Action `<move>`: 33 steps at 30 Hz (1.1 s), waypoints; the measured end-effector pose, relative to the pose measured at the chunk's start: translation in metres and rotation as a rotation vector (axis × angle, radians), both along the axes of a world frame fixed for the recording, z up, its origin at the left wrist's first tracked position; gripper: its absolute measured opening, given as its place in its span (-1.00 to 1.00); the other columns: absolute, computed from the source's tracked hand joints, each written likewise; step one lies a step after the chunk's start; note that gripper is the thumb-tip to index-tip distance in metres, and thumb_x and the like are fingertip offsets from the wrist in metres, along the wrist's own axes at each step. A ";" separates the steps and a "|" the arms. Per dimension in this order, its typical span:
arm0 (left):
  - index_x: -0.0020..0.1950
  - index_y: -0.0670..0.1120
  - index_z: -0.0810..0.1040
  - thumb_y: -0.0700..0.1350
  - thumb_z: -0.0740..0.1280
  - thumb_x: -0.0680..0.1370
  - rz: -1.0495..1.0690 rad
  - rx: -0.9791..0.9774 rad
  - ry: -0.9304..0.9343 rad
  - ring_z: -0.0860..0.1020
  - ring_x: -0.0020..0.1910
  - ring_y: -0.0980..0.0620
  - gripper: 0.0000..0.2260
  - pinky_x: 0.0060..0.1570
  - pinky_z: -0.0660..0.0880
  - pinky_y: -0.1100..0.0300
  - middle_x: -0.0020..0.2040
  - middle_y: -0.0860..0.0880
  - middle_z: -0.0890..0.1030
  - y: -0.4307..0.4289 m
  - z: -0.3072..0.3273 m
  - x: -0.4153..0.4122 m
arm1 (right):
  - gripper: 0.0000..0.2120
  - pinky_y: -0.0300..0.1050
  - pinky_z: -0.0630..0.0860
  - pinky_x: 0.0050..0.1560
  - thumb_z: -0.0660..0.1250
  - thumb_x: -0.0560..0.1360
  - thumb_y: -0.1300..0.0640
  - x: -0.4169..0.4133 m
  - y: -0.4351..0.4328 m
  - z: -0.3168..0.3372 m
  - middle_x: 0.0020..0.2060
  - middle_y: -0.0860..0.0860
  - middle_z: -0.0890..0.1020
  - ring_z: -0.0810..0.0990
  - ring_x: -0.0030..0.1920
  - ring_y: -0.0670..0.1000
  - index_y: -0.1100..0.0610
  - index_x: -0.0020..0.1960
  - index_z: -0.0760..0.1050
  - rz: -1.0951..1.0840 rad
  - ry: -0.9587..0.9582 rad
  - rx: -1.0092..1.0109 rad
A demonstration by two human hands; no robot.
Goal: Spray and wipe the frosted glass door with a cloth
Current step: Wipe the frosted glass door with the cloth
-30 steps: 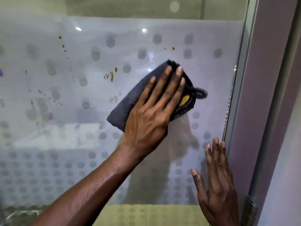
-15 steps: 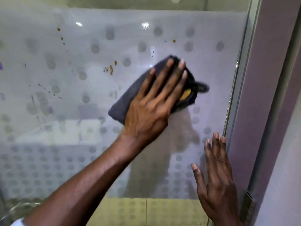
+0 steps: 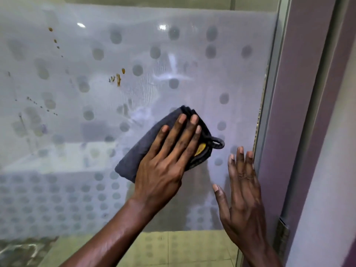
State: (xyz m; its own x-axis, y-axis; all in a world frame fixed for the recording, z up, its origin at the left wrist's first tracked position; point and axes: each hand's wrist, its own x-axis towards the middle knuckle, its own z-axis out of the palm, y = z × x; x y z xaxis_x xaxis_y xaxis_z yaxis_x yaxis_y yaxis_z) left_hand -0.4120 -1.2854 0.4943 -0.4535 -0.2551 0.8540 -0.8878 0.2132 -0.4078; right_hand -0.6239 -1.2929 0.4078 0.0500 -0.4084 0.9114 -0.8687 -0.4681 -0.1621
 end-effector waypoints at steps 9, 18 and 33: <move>0.80 -0.18 0.14 -0.44 0.15 0.51 -0.056 -0.119 -0.001 0.10 0.81 -0.19 -0.18 0.80 0.08 -0.16 0.81 -0.15 0.15 -0.010 0.158 -0.001 | -0.24 0.42 0.32 0.61 0.39 0.61 0.06 0.004 -0.003 0.001 0.74 0.20 0.18 0.10 0.75 0.29 0.30 0.69 0.18 0.014 -0.012 -0.043; 0.79 -0.19 0.15 -0.49 0.18 0.52 0.021 -0.073 0.106 0.08 0.82 -0.21 -0.19 0.80 0.10 -0.18 0.81 -0.16 0.13 0.002 0.030 0.025 | -0.22 0.30 0.28 0.67 0.44 0.59 0.03 0.030 0.005 0.007 0.73 0.23 0.20 0.13 0.75 0.28 0.31 0.68 0.22 0.053 0.039 -0.065; 0.79 -0.19 0.16 -0.50 0.14 0.60 -0.027 -0.151 0.038 0.12 0.81 -0.20 -0.26 0.77 0.15 -0.16 0.81 -0.17 0.18 -0.004 0.147 0.076 | -0.31 0.26 0.20 0.72 0.31 0.65 0.20 0.086 0.003 0.043 0.74 0.21 0.14 0.07 0.77 0.24 0.30 0.70 0.15 0.174 0.003 -0.106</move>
State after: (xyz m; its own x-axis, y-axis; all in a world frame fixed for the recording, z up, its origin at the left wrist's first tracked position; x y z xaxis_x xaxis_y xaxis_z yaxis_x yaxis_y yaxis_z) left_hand -0.3361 -1.2890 0.6410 -0.4251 -0.1104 0.8984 -0.8980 0.1761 -0.4032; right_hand -0.5382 -1.2899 0.4508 0.1147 -0.2954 0.9485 -0.7735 -0.6256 -0.1013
